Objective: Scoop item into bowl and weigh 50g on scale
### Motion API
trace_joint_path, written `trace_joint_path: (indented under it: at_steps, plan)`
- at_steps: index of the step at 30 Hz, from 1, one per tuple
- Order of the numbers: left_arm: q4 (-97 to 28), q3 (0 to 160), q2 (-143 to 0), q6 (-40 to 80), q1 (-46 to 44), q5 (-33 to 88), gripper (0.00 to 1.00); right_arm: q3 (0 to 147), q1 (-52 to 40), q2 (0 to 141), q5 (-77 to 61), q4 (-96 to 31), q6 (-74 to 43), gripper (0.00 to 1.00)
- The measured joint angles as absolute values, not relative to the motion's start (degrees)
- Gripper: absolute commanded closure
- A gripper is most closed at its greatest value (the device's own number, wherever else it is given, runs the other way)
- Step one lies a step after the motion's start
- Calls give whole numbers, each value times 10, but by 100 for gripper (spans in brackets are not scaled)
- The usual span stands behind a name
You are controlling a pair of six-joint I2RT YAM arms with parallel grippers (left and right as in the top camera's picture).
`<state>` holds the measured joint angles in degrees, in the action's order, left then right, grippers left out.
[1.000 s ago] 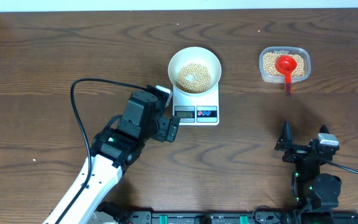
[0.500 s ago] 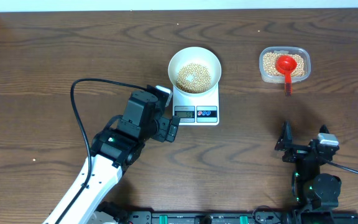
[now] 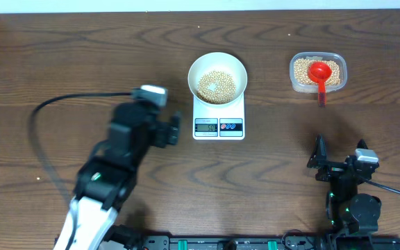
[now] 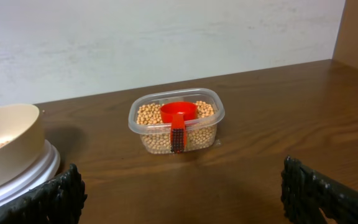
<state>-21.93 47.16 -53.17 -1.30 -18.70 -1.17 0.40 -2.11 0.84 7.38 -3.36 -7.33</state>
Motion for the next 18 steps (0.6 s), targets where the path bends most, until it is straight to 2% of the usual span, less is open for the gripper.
trace_joint_path:
  at_steps: [7, 18]
  plan:
    - [-216, 415, -385, -13, -67, 12, 5, 4, -21, 8, 74, -34, -73, 1]
    - [-134, 248, -170, -15, 6, 16, 4, 4, -21, 8, 74, -34, -73, 1]
